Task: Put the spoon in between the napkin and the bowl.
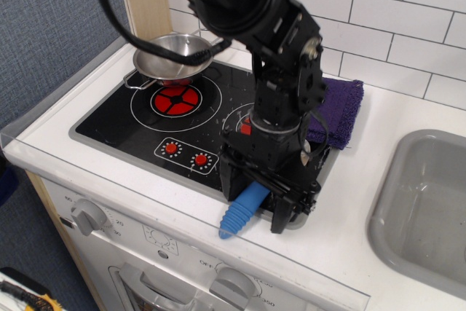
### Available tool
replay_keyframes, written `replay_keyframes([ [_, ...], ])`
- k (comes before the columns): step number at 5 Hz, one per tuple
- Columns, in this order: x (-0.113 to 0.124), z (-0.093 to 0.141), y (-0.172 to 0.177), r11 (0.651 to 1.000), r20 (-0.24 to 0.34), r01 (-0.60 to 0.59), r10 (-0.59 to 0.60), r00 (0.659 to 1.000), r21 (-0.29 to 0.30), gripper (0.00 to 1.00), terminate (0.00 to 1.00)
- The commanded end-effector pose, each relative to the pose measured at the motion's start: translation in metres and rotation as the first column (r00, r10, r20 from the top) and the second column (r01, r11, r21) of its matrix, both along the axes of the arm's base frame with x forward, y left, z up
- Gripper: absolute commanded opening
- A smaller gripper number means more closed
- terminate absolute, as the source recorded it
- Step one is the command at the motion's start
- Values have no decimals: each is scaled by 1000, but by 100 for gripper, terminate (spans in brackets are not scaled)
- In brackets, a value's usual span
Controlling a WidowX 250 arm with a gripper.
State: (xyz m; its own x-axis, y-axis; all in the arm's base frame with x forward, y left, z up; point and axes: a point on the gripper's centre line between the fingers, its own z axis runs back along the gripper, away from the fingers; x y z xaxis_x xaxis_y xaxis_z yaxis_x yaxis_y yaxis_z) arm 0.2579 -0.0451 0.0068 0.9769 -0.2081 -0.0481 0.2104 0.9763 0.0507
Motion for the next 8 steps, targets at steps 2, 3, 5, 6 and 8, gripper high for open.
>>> replay_keyframes([
  [2, 4, 6, 7, 1000, 21, 8, -8, 1000, 1, 0, 0],
  [3, 1, 16, 7, 1000, 28, 24, -24, 999, -18, 0, 0],
  [5, 7, 81, 36, 986, 124, -113, 128, 984, -119, 0, 0],
  [6, 34, 79, 58, 971, 134, -214, 227, 965, -104, 0, 0],
  [8, 85, 50, 82, 961, 105, -274, 275, 956, -28, 0, 0],
])
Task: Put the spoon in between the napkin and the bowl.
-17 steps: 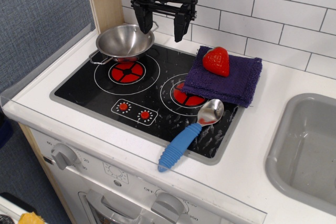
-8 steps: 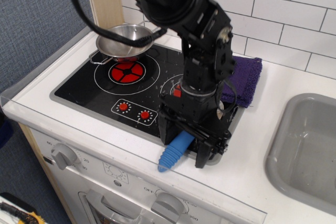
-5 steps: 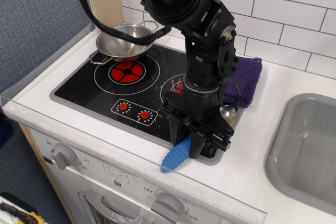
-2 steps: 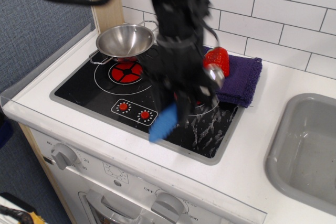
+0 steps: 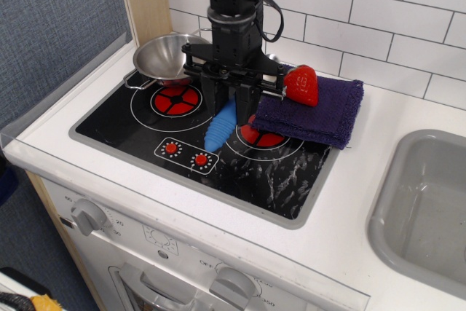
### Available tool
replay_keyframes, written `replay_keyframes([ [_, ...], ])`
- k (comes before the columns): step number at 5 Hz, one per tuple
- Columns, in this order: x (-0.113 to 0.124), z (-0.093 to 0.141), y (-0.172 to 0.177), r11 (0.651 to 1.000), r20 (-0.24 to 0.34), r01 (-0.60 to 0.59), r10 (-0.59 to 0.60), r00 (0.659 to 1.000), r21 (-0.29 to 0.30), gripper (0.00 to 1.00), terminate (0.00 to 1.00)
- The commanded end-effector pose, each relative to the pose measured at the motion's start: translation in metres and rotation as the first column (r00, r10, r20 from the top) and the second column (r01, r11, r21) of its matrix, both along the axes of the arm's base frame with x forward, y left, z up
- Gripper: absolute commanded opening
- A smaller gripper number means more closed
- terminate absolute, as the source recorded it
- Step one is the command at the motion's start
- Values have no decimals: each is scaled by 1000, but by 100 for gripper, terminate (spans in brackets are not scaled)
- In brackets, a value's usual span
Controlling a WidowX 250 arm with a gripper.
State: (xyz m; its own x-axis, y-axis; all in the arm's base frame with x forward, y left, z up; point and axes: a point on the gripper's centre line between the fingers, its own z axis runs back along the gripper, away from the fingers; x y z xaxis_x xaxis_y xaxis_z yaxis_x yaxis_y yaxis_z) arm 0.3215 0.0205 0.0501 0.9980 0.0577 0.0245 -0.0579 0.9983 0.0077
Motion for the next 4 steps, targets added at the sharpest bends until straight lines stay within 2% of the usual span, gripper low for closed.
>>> replay_keyframes([
  [1, 33, 3, 27, 998, 32, -19, 17, 999, 62, 0, 0],
  [4, 44, -13, 42, 998, -24, -8, 9, 1000, 68, 0, 0],
])
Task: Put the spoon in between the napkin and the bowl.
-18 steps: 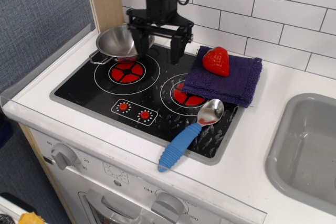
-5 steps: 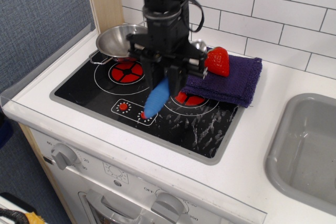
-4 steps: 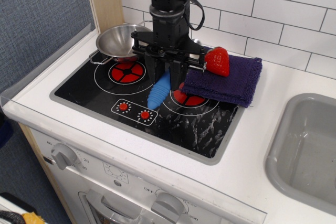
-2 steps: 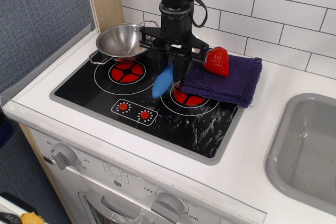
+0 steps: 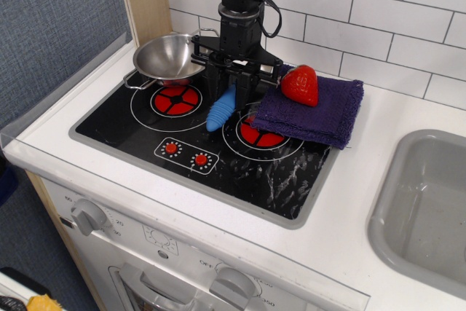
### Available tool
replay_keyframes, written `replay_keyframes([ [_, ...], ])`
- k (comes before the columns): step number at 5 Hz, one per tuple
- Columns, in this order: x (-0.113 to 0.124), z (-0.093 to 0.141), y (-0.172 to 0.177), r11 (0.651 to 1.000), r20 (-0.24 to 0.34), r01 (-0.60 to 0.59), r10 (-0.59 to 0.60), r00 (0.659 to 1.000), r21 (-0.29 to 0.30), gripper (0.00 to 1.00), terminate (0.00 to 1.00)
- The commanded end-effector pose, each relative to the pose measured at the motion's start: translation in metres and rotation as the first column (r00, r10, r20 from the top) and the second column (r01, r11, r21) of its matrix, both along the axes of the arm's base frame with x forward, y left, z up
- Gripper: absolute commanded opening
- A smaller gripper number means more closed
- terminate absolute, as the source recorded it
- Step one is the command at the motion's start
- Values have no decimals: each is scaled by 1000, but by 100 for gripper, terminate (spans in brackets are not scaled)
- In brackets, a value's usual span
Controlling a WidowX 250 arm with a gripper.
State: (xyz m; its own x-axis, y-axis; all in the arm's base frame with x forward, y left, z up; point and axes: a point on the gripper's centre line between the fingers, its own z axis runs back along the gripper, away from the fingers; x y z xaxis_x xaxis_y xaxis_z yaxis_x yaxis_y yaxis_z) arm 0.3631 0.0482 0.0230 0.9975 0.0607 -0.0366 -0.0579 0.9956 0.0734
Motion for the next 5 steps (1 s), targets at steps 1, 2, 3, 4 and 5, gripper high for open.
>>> replay_keyframes([
  [1, 4, 10, 15, 1000, 29, 5, -5, 1000, -1, 0, 0],
  [2, 3, 8, 16, 1000, 19, 17, -17, 1000, -9, 100, 0],
  [3, 2, 13, 14, 999, 39, 38, -38, 999, -6, 100, 0],
  [4, -7, 42, 12, 998, 136, 62, -60, 989, -9, 100, 0],
  [5, -19, 65, 11, 998, 193, 68, -65, 979, -10, 100, 0],
])
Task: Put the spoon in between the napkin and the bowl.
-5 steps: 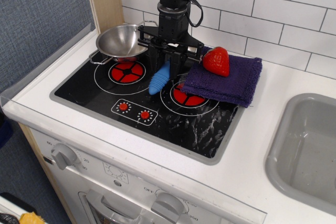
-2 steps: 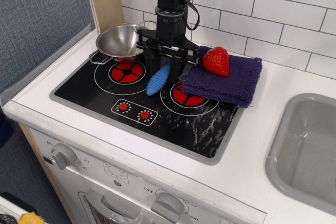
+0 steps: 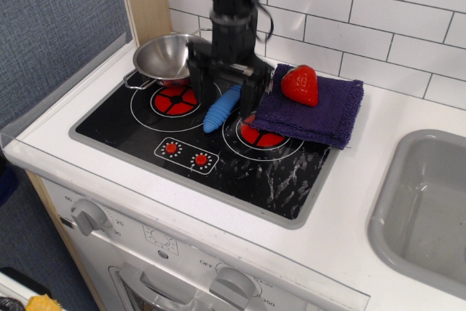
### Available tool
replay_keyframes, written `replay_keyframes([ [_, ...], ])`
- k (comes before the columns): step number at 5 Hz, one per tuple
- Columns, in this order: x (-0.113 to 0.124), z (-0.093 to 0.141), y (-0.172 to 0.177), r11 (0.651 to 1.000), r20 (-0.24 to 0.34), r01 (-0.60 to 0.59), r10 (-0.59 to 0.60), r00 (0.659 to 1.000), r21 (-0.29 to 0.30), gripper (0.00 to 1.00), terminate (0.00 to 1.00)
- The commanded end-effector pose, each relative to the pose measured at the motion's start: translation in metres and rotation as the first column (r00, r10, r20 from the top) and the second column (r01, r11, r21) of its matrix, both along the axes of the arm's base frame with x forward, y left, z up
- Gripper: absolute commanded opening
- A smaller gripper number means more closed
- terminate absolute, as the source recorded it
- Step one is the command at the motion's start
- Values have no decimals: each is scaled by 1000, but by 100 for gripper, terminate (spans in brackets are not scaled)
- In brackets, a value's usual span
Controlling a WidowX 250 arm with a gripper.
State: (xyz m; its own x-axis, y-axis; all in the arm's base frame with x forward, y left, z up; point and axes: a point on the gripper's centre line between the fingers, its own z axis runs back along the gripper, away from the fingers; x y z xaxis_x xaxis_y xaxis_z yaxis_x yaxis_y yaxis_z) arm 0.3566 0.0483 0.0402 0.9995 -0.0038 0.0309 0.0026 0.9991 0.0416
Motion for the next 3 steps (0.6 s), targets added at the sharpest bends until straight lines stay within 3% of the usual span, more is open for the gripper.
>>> replay_keyframes([
  [1, -18, 50, 10, 1000, 122, 13, -13, 992, 1, 100, 0],
  [2, -16, 46, 8, 999, 86, 31, -33, 996, 23, 100, 0],
  [3, -16, 46, 8, 999, 86, 31, -33, 996, 23, 100, 0],
])
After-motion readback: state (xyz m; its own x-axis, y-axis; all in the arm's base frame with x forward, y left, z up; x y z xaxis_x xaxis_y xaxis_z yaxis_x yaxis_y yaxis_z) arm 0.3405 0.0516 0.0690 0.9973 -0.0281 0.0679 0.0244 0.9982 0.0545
